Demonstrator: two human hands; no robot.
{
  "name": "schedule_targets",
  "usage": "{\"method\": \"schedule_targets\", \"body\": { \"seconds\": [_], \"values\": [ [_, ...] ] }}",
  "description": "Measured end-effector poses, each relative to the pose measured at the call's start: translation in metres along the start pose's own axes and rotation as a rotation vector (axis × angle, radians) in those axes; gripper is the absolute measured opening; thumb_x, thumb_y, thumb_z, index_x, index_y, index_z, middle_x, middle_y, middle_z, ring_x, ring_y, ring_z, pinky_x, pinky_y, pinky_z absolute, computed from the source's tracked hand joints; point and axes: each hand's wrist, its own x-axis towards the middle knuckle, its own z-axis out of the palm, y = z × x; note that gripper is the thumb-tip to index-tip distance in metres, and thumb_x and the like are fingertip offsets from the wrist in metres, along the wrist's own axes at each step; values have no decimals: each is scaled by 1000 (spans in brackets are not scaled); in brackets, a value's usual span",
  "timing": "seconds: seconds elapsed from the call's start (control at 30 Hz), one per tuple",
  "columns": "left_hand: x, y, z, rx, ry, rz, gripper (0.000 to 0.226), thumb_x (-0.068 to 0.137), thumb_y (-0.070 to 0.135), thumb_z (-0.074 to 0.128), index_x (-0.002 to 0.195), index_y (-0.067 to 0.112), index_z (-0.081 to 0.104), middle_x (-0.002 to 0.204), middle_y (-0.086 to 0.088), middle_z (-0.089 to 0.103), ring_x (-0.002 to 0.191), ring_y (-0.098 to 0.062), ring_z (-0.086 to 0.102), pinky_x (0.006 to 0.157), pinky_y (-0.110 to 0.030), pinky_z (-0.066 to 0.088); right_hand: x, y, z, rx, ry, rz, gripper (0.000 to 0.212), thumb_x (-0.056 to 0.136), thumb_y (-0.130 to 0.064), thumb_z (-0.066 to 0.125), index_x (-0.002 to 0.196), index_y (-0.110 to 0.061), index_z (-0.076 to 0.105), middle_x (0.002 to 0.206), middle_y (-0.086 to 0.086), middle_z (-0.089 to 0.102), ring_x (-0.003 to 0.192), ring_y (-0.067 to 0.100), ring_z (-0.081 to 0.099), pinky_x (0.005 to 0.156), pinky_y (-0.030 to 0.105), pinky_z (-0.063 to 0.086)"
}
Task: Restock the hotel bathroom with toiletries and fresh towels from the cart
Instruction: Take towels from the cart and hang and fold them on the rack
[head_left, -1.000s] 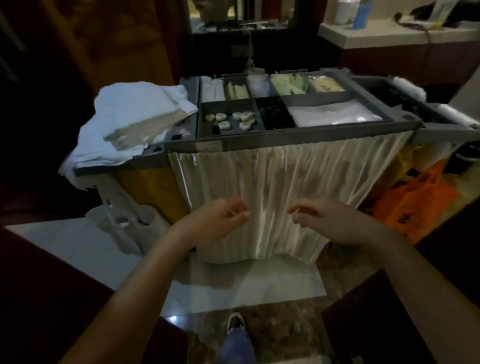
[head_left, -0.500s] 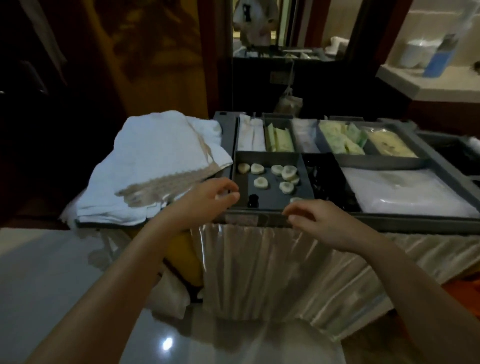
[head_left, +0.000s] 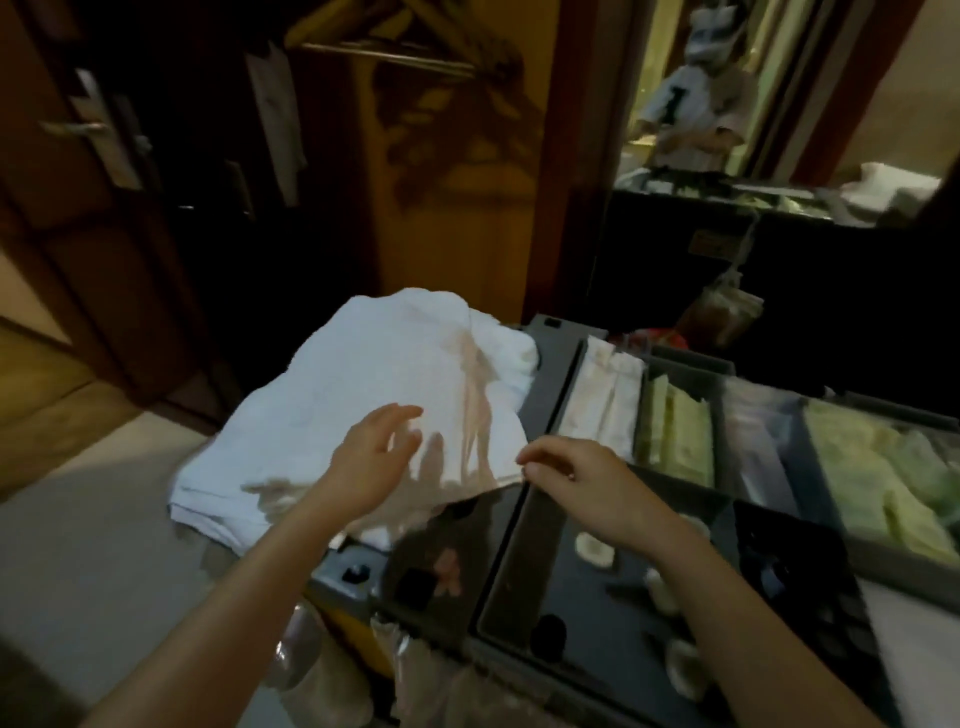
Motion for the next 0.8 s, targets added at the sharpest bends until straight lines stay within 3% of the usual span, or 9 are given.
{"method": "schedule_targets", "body": {
  "seconds": [0.07,0.13,0.3,0.43,0.47,0.53,0.6,0.7,0.8],
  "values": [
    [13,-17,-3,64,148,-102,42,97,30,42,138,20,42,149,-7,35,137,-22,31,111,-36,26,33,4,3,3,-5,-57,27,97,-27,47,122,-22,55,119,-5,57,107,7,52,86,19,40],
    [15,-33,-6,111,230,-218,48,97,34,42,142,20,34,153,-6,26,141,-23,22,114,-44,20,65,2,12,7,-10,-103,33,97,-27,45,129,-24,48,133,-4,47,122,12,43,95,24,35],
    [-2,-66,-8,231,192,-346,60,96,42,38,148,23,16,158,-3,9,145,-18,6,114,-43,11,121,-21,55,-95,-83,-187,47,97,-35,41,142,-24,31,152,-1,25,140,20,19,115,39,20],
    [4,-81,-17,279,155,-432,76,93,51,38,150,16,2,158,-2,0,146,-19,1,116,-45,5,156,-37,86,-298,-161,-71,63,98,-48,26,149,-29,-6,158,6,-16,144,28,-16,115,50,-3],
    [8,-87,-20,260,151,-480,79,91,53,41,149,12,5,158,-5,5,145,-23,7,115,-47,8,161,-40,92,-339,-133,-51,65,98,-51,25,148,-30,-10,157,7,-20,143,30,-20,113,53,-4],
    [17,-97,-31,176,171,-500,76,85,54,52,139,9,25,146,-10,33,133,-31,33,109,-49,30,172,-44,102,-383,-51,-15,67,96,-55,23,148,-30,-11,157,10,-19,143,33,-20,112,58,-3],
    [26,-100,-45,48,247,-451,64,83,43,62,132,13,34,127,-5,48,117,-30,49,95,-41,43,181,-47,106,-399,-12,33,69,95,-58,23,149,-28,-8,158,11,-14,144,34,-15,112,59,3],
    [40,-99,-65,-116,386,-434,63,87,29,63,139,12,32,118,-4,52,99,-23,51,82,-31,42,187,-49,107,-426,30,81,69,94,-59,23,150,-28,-3,159,8,-8,145,33,-10,112,58,8],
    [59,-108,-77,-231,313,-466,51,88,37,60,128,9,46,113,-10,57,89,-22,54,71,-30,44,186,-47,111,-397,76,104,68,93,-60,24,150,-30,1,159,3,-3,146,29,-6,113,56,10]
  ]
}}
